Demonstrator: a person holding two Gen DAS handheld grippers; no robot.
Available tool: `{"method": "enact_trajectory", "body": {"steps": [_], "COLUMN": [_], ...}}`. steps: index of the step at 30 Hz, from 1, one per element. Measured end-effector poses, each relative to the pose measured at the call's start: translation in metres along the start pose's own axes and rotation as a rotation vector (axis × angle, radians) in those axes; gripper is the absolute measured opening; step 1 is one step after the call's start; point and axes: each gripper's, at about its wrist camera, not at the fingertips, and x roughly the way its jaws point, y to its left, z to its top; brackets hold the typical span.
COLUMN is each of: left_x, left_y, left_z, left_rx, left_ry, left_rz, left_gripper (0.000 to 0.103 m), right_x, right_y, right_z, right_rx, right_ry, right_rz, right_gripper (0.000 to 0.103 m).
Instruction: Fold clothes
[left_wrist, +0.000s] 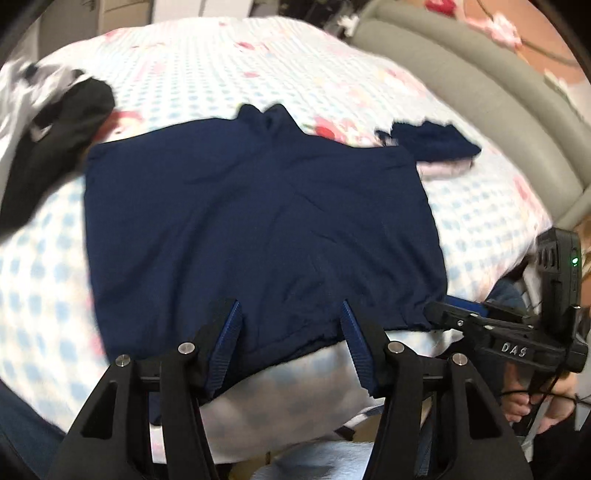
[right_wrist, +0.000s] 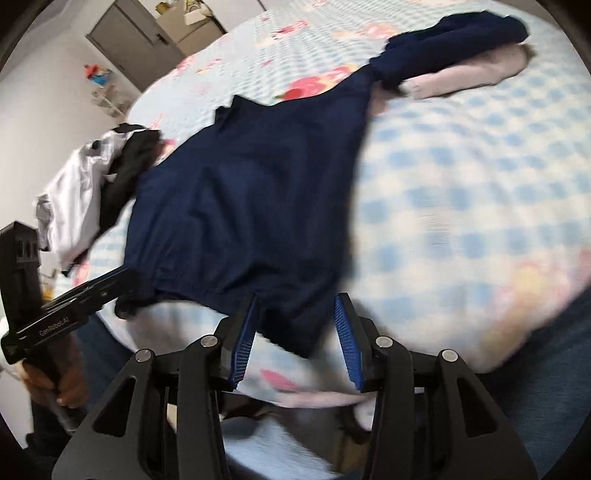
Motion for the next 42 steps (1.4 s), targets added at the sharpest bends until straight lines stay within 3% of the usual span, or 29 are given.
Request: {"method": "enact_trajectory", "body": {"steps": [2,7,9,12,17,20,24,29,31,34,39,42], "left_x": [0.016,0.003,-0.001,0.006,0.01,0.026,0.04,0.072,0.082,0.099,0.1,0.097], "left_y": [-0.002,0.012,0.014,0.016,0.019,0.018,0.019,0.012,0.011,0.02,0.035,0.041], "left_z": [0.005,0.009,0.028,0.056,0.115,0.154,0.179,0.191,0.194,0.197,0.199,0.2], "left_rx": [0.019,-0.028,-0.021,-0.023,-0.012,-0.007,0.054,0.131,0.148,0.12,0.07,0.06], "left_ry": [0.06,0.022,-0.007,0.029,-0.063,-0.109,-0.133,-0.076,-0.05,0.0,0.002,-0.004], "left_rz": [0.048,-0.071,-0.045,0.051,0.007,-0.02,-0.028,-0.053,-0.03,0.002,0.01,-0.003], "left_gripper": [0.057,0.055,0.05,0.029,0.027,0.022,0.018,0.016,0.016,0.016,0.017,0.018], "right_x": [0.002,-0.013,-0.026,-0.036,-0.038,-0.029,0.0,0.035,0.045,0.062,0.093,0.096], "right_y": [0.003,0.0,-0.003,-0.009,-0.021,-0.024,-0.029,-0.029,-0.031,-0.038,-0.042,-0.044], "right_z": [0.0,0.004,0.013,0.033,0.073,0.107,0.144,0.166,0.169,0.177,0.187,0.186], "right_rx": [-0.002,0.002,-0.006,0.001,0.005,-0.012,-0.004,0.007,0.008,0.028,0.011,0.007], "right_ry": [0.004,-0.025,-0.063,-0.107,-0.152,-0.178,-0.153,-0.097,-0.085,-0.055,-0.046,-0.053], "right_rz": [-0.013,-0.035,0.009,0.058,0.03,-0.032,-0.007,0.002,-0.006,0.003,0.006,-0.028], "right_gripper": [0.043,0.043,0.043,0.043,0.043,0.043,0.043,0.042,0.042,0.042,0.047,0.037]}}
